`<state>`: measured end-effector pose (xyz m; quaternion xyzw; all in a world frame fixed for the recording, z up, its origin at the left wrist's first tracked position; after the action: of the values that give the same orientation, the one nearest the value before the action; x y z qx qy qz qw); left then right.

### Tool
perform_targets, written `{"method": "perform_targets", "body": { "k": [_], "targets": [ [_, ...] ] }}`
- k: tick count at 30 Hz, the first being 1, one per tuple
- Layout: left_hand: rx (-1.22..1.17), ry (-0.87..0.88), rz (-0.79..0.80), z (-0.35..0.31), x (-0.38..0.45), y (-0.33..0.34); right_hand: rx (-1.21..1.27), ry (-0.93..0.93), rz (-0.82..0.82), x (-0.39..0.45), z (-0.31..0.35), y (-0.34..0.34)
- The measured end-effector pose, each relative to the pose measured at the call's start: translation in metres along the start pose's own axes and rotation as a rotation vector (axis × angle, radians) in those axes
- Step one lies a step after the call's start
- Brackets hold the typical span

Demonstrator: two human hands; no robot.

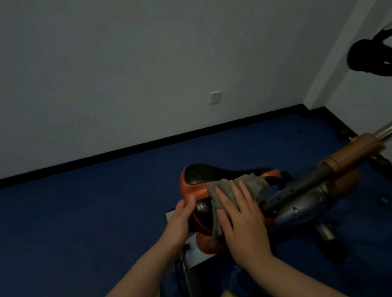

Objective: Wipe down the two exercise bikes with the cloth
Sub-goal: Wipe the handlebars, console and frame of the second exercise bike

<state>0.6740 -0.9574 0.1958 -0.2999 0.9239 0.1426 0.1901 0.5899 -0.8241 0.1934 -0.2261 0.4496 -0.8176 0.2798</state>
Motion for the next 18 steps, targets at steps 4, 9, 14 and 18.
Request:
{"method": "perform_targets", "body": {
  "k": [4, 9, 14, 18],
  "targets": [
    [0.177, 0.046, 0.015, -0.001, -0.003, -0.015, -0.080, -0.108, 0.042, -0.007, 0.014, 0.011],
    [0.376, 0.186, -0.061, -0.008, -0.001, -0.030, 0.005, 0.131, 0.011, 0.000, 0.019, 0.007],
    [0.353, 0.146, -0.065, -0.013, 0.007, -0.040, -0.094, -0.012, 0.072, -0.015, 0.031, 0.018],
    [0.329, 0.061, 0.063, -0.022, 0.016, -0.043, 0.028, 0.241, -0.049, -0.003, 0.035, 0.014]
  ]
}}
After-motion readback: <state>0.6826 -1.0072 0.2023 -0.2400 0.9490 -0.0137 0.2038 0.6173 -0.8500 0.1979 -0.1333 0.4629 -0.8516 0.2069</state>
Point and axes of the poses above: each hand's wrist, its own x-axis towards the middle knuckle, its own y-axis out of the palm, z = x × y, the point moved 1 cm from there along x, towards the middle knuckle, and after that the axes turned 4 degrees about y, right-handed, at the moved point
